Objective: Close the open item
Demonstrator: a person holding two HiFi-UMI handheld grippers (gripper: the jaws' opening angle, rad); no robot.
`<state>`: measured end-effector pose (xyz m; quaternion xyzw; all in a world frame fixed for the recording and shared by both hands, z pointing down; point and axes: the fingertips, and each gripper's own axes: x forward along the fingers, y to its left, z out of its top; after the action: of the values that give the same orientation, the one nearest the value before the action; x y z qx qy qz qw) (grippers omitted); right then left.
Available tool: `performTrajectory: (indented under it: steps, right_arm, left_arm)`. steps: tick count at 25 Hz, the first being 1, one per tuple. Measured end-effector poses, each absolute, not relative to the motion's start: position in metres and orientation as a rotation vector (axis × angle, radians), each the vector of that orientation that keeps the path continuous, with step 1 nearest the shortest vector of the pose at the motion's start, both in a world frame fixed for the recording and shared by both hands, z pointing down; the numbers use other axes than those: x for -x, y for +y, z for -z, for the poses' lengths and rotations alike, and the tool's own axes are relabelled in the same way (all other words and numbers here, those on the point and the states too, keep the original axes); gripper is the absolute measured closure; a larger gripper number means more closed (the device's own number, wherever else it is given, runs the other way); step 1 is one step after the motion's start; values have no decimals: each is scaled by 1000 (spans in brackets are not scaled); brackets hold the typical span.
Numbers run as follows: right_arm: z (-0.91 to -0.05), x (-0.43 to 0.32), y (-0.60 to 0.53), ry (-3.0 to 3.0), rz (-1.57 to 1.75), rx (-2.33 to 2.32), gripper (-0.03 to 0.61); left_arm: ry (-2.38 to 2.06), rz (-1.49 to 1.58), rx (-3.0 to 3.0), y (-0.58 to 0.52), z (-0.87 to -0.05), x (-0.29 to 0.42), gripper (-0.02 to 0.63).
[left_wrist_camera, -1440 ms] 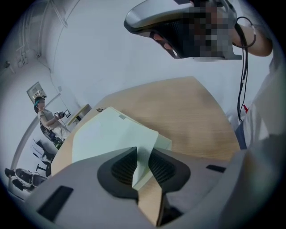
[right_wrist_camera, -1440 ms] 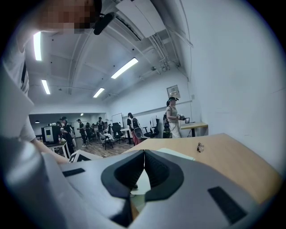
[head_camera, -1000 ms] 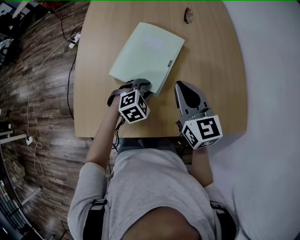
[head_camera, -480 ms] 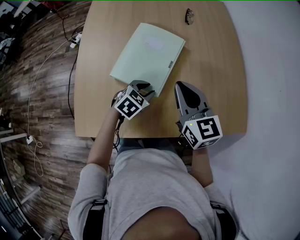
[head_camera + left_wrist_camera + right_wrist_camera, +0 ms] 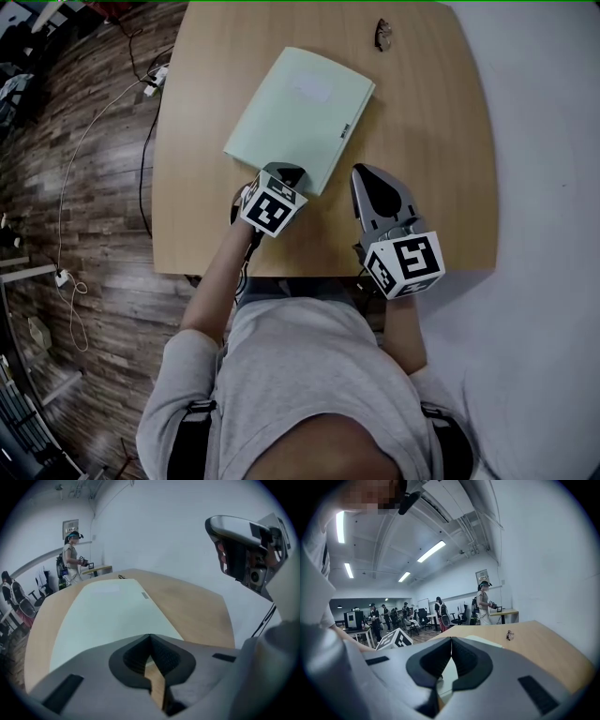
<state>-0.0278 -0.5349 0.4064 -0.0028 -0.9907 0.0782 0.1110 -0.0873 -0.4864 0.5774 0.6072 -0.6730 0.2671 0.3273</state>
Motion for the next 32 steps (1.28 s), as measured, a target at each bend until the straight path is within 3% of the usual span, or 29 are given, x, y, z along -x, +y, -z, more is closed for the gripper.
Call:
performTrajectory:
  steps: [4, 10, 32]
  right_arm:
    - [-406, 28, -529, -2913, -219, 12, 569]
    - [-404, 26, -527, -2912, -217, -21, 569]
    - [-374, 20, -466, -2938, -168, -281, 569]
  left_arm:
    - [-1802, -594, -1641, -482, -572, 88, 598]
    - [-1961, -675, -1734, -482, -548, 90, 598]
    - [-2192, -300, -2062, -416, -392, 89, 598]
